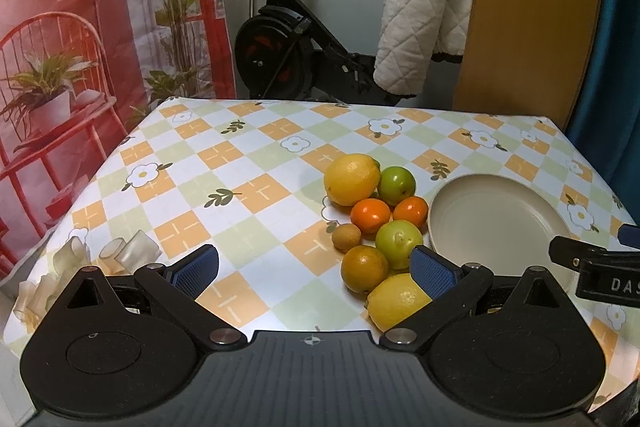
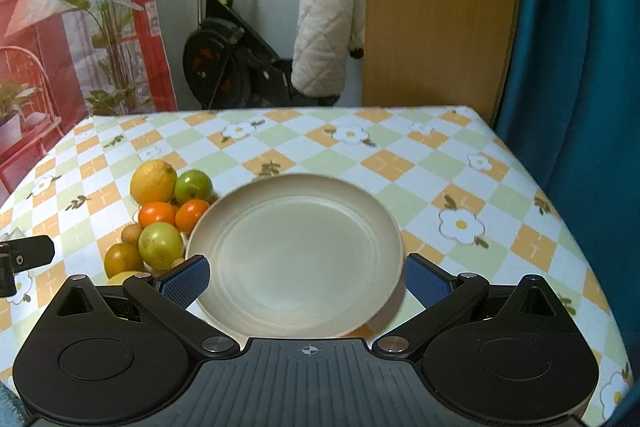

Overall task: Organize fruits
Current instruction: 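Move the left gripper to the large yellow lemon and close on it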

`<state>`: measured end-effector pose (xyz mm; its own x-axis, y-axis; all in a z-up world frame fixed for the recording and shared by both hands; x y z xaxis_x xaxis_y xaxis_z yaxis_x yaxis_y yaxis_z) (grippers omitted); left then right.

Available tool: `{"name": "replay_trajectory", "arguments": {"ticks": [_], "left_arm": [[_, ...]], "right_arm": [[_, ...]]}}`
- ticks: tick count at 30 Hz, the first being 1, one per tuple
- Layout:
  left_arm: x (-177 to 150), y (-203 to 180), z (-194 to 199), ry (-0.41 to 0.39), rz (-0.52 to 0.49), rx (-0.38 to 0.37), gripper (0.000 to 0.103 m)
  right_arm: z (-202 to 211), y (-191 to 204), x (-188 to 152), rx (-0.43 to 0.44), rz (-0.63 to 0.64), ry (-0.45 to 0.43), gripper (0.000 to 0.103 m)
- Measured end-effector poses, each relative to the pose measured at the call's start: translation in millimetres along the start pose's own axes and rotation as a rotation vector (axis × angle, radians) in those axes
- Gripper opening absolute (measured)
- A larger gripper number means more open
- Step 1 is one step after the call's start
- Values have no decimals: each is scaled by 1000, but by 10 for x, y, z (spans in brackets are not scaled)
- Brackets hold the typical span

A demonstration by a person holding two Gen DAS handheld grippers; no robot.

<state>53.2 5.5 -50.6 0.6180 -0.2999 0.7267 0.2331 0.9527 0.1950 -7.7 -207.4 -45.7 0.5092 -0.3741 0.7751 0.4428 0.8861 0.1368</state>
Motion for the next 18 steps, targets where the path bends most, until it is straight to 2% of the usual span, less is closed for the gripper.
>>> {"name": "replay_trajectory", "arguments": {"ticks": [4,11,13,18], "left_arm": [[-1,68,-15,-15,37,-1,102],[-2,30,-32,-38,42,-39,101],[-13,13,-41,-41,34,-46,95],[-50,-6,-80,-29,41,-85,93]], "right_arm": [[-11,57,45,0,34,-48,103],[-24,195,-31,69,87,-52,103],[-13,244,-60,80,112,-57,103],[-22,299,-133,134,120,-4,103]]}}
Point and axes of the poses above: each gripper's, at about its wrist camera, not at the fingertips, and z roughly against the way its jaws point, y to its left, x to its top, the point moved 7 cm from there along -z, roughly the way its jaws point, and after that the axes turned 12 degrees about -z, right-handed, at the moved point
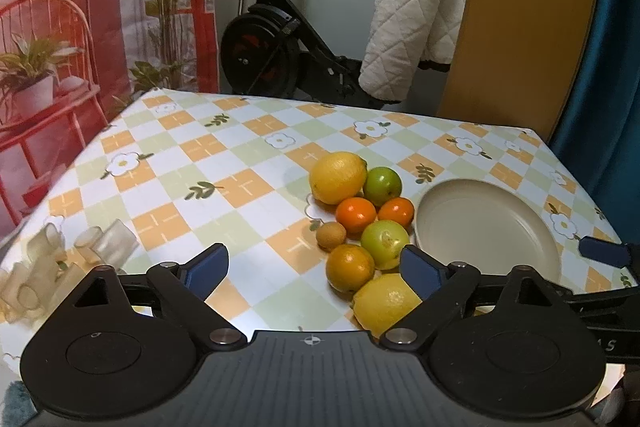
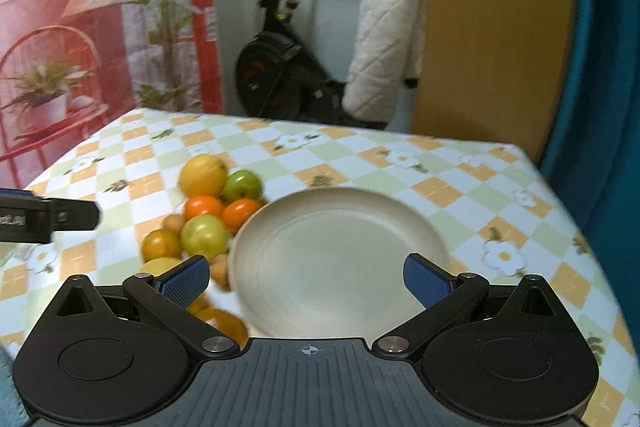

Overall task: Organize fruits
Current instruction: 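Move the left gripper to the large yellow lemon and close on it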

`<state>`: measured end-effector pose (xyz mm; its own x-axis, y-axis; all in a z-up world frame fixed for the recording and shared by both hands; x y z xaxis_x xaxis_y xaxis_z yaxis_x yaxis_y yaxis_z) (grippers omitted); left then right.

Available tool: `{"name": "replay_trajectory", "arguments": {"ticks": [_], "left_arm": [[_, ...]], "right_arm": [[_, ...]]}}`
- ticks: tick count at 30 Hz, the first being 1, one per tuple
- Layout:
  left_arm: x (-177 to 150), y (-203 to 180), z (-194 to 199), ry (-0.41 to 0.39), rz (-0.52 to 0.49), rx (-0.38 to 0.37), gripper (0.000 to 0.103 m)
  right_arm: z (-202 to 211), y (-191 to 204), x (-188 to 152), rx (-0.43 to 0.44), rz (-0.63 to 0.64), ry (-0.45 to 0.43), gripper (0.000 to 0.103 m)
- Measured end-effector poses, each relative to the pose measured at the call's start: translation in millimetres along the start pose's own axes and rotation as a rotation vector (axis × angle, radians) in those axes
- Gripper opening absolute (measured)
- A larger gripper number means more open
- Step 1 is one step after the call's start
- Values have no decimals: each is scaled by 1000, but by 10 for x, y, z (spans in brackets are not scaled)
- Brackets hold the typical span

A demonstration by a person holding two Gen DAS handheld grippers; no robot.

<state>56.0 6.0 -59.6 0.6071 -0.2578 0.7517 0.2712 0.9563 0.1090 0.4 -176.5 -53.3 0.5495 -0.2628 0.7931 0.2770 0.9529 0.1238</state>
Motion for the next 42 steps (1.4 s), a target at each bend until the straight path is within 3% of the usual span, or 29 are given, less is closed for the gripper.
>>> {"name": "replay_trajectory", "arguments": {"ticks": [5,14,30,36,42], "left_arm": [[-58,-36,-30,0,5,-53,88],[-134,-121,-94,-17,21,-134,87],[-176,-121,-177,60,-10,-93,86],[-170,-113,-177,58,-3,-114,83],[-166,25,-188,48,62,-127,70]], "right_arm": [[-42,55,-128,53,13,73,101],[-119,88,-325,67,51,134,100],[-175,36,-439,70,48,169,100],[-99,164,-389,116,95,130,90],[-144,428,-368,180,204,122,83]]}}
Point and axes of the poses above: each gripper's, at about its wrist camera, not at the fingertips, and z roughly against the way its jaws point, y to its left, x to its top, the point moved 7 cm from there along -z, roughly the way its jaws point, and after that the axes turned 12 degrees about -z, right-handed, at the moved point
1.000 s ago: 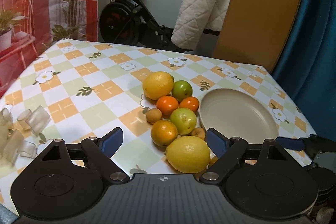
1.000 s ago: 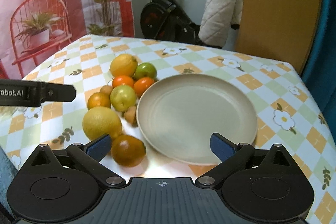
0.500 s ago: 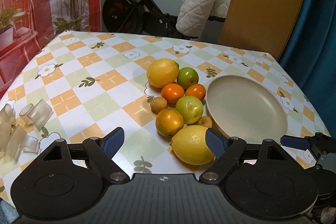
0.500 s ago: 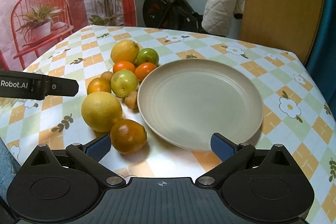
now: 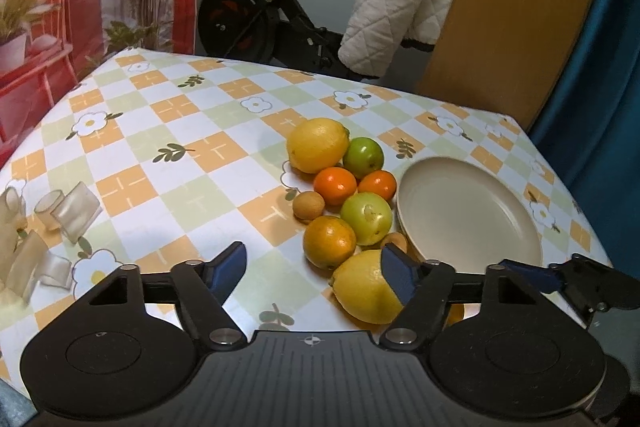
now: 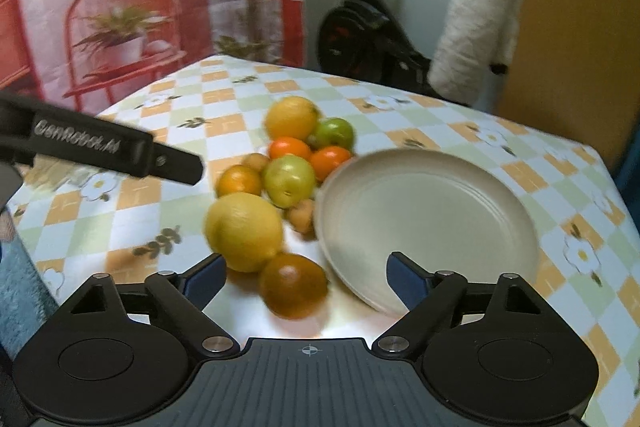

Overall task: Organize fruits
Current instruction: 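Move the left gripper to the large yellow lemon and close on it, then carry the lemon in the left gripper over the beige plate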

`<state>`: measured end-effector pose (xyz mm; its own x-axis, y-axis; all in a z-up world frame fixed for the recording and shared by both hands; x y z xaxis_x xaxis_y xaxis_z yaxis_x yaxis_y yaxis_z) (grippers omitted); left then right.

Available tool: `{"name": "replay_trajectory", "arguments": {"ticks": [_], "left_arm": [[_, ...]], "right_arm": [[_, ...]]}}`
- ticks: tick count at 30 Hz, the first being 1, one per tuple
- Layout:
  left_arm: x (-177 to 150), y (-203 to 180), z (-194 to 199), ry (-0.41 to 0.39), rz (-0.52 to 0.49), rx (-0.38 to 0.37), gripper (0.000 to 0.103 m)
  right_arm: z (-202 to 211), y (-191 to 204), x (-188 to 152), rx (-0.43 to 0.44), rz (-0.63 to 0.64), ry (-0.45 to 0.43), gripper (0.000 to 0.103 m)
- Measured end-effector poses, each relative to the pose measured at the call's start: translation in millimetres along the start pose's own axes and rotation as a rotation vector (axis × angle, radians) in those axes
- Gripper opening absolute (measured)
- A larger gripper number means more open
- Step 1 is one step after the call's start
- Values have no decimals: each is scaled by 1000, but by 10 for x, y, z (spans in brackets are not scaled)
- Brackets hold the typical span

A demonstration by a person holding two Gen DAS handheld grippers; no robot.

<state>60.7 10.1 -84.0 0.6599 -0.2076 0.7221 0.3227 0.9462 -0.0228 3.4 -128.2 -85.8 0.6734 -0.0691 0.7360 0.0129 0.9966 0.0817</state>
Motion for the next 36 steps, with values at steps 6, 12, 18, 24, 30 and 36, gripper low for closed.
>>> {"name": "replay_trajectory", "arguments": {"ticks": [6,12,18,24,30,36], "left_arm": [[-19,-16,-55,0,-3,-53,58],[-57,-56,-125,2,-14,-97,53],[-103,-122,-218,19,-15,-162,53],[-149,-142,-325,37,-3,-206,52],[-174,-142,-412,42,33,-250,52],[-204,-181,-472,55,47,-291,52]], "right_arm": [[-84,206,71,41,96,-21,75],[-206,242,53,73,102,-2,68],[-315,265,-2,84,108,20,63],[-401,256,-19,87,104,32,61],[-453,260,-36,93,103,36,58],[-473,265,-44,104,107,36,54]]}}
Point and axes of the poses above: each gripper's, at about its wrist camera, not at the fingertips, and z roughly against the way its jaws point, y to its left, x to its top, the point moved 7 cm from there along -z, roughly the way its jaws point, and after that the axes turned 12 degrees about -z, right-handed, at the moved point
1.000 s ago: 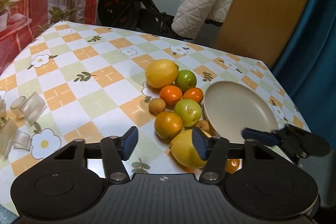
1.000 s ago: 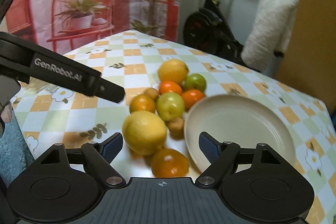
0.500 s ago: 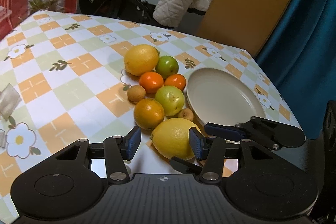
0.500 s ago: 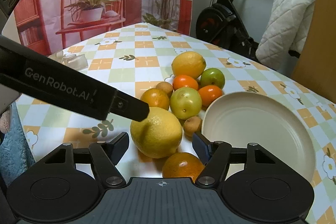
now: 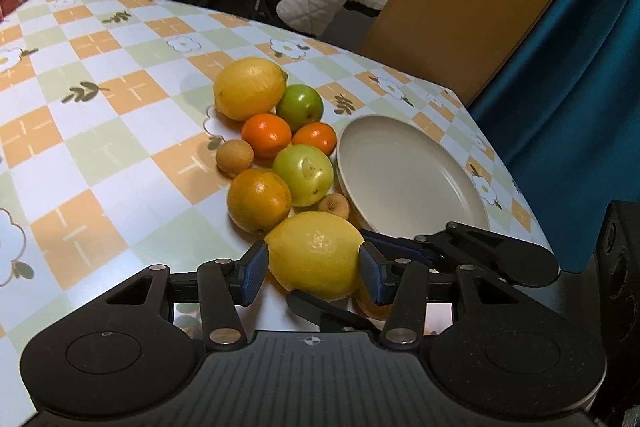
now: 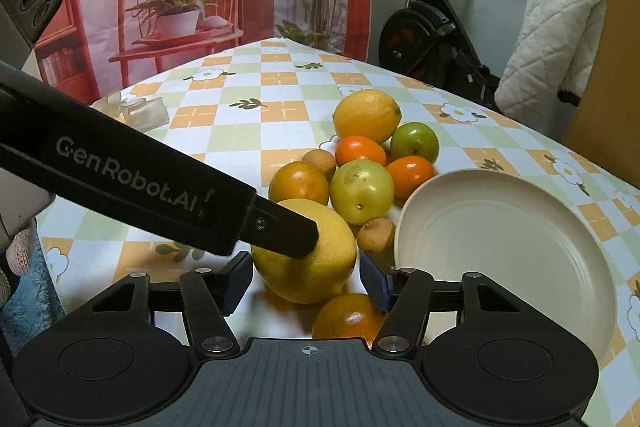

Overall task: Organize fruits
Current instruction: 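Carry the lemon in the left gripper over the beige plate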

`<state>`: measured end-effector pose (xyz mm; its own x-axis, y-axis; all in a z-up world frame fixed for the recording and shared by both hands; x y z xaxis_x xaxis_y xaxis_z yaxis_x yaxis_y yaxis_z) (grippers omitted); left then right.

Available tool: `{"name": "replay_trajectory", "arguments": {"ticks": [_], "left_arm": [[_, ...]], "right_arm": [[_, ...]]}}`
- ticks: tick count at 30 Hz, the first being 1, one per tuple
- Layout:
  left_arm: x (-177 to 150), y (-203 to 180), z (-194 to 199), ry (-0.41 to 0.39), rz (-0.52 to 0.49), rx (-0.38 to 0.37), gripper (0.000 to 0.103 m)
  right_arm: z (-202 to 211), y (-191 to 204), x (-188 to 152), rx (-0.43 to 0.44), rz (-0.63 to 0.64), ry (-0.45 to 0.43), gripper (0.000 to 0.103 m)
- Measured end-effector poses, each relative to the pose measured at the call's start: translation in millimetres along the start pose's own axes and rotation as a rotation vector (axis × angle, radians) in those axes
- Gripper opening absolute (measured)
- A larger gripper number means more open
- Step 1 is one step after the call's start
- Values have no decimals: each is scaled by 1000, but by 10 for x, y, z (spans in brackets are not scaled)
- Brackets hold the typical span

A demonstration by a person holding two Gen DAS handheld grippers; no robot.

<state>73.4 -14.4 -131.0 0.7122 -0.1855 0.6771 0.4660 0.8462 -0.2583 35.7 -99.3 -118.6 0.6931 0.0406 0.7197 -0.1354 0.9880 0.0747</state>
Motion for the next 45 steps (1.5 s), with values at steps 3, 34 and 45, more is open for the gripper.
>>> {"name": "replay_trajectory", "arguments": {"ticks": [3,34,45], "left_arm": [[-7,-7,-9,0,2,-2,52],[-47,67,-131,0,66,-41,64],[156,-122,86,-74,0,-26,61]], "right_arm": [[-4,9,-1,-4,4,-3,53],[17,5,16,-2,-9,-19,52],[245,1,133,-9,-20,-99,52]]}}
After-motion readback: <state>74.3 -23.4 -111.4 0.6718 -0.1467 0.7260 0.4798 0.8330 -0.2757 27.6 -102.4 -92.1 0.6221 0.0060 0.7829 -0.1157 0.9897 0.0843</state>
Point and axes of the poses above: each gripper's, at about its wrist camera, not at the fingertips, and z roughly against the way its jaws point, y to its left, x to its top, the point moved 7 cm from there along -z, roughly the way its jaws point, and after that the axes turned 12 degrees about -z, right-handed, at the moved point
